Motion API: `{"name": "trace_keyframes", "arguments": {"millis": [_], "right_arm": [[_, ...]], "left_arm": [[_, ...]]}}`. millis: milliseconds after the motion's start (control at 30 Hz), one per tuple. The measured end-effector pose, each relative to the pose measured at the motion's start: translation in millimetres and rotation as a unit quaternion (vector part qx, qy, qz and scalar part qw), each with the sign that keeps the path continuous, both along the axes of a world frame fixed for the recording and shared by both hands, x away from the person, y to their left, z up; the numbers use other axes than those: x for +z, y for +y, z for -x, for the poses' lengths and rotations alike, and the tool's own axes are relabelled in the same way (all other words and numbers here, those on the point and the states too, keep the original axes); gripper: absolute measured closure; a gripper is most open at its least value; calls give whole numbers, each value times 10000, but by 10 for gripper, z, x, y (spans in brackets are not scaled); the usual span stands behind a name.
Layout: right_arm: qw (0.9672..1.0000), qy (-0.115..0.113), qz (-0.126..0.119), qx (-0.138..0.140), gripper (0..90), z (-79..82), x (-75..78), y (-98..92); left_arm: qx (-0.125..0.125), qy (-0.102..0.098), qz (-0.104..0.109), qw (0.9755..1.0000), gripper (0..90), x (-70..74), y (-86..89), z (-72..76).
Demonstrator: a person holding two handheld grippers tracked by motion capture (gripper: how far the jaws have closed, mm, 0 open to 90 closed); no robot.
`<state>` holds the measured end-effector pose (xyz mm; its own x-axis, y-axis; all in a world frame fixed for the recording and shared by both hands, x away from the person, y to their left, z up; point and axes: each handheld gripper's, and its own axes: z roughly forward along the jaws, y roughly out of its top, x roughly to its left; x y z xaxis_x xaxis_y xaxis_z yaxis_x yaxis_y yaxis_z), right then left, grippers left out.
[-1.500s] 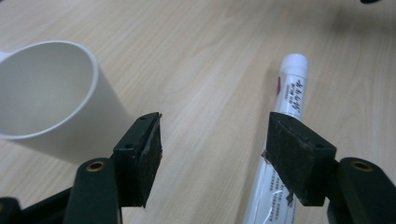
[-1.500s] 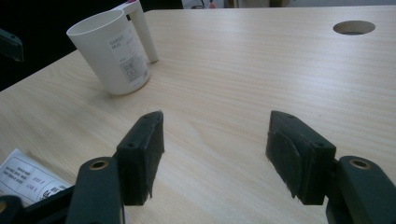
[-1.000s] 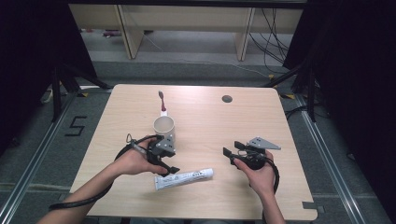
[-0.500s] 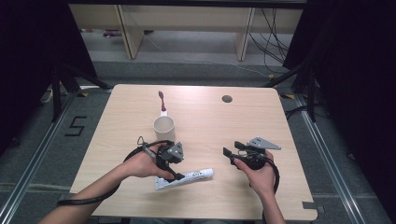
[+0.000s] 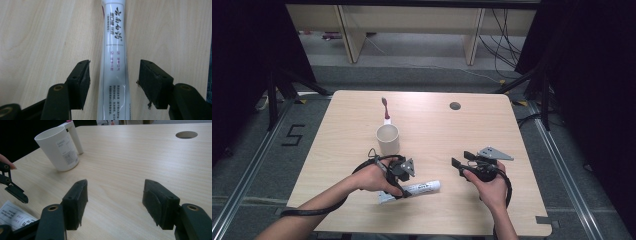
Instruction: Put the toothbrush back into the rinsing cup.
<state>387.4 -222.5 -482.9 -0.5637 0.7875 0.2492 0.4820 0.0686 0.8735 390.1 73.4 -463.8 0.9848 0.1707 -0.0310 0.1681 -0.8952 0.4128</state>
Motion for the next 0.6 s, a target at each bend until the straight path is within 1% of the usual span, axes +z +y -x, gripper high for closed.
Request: {"name": "trace_keyframes", "arguments": {"millis": [67, 100, 133, 167, 200, 233, 267, 333, 400, 433, 500, 600], "right_arm": [[10000, -1, 1, 24, 374, 0, 4, 2], [10000, -49, 72, 3, 374, -1, 8, -6], [10000, 0, 3, 24, 374, -2, 3, 3], [10000, 0, 3, 24, 374, -2, 3, 3], [9999, -79, 80, 6, 374, -8, 0, -5], [10000, -25, 23, 29, 374, -8, -2, 2], [10000, -20, 20, 29, 374, -7, -2, 2], [10000, -16, 19, 28, 374, -6, -2, 3], [10000, -21, 20, 28, 374, -6, 0, 3], [9999, -85, 86, 9, 374, -9, 1, -7], [9999, -84, 77, 7, 374, -8, 2, -9], [9999, -83, 71, 11, 374, -8, 1, -10]], "left_arm": [[-10, 32, -51, 10000, 432, -14, -11, -1], [-29, 36, -91, 9999, 441, -18, -17, -3], [12, 58, -82, 9999, 444, -30, -25, 6], [-65, 60, -200, 9998, 444, -30, -30, -1], [-84, 59, -273, 9996, 453, -36, -38, 3], [-133, 66, -353, 9993, 454, -39, -47, 4], [-171, 80, -434, 9989, 458, -40, -57, 7], [-196, 113, -550, 9982, 459, -43, -79, 10], [-244, 89, -660, 9975, 462, -44, -100, 11], [-271, 82, -741, 9968, 465, -46, -112, 11], [-310, 71, -834, 9960, 467, -48, -125, 12], [-340, 88, -905, 9953, 477, -53, -143, 6]]}}
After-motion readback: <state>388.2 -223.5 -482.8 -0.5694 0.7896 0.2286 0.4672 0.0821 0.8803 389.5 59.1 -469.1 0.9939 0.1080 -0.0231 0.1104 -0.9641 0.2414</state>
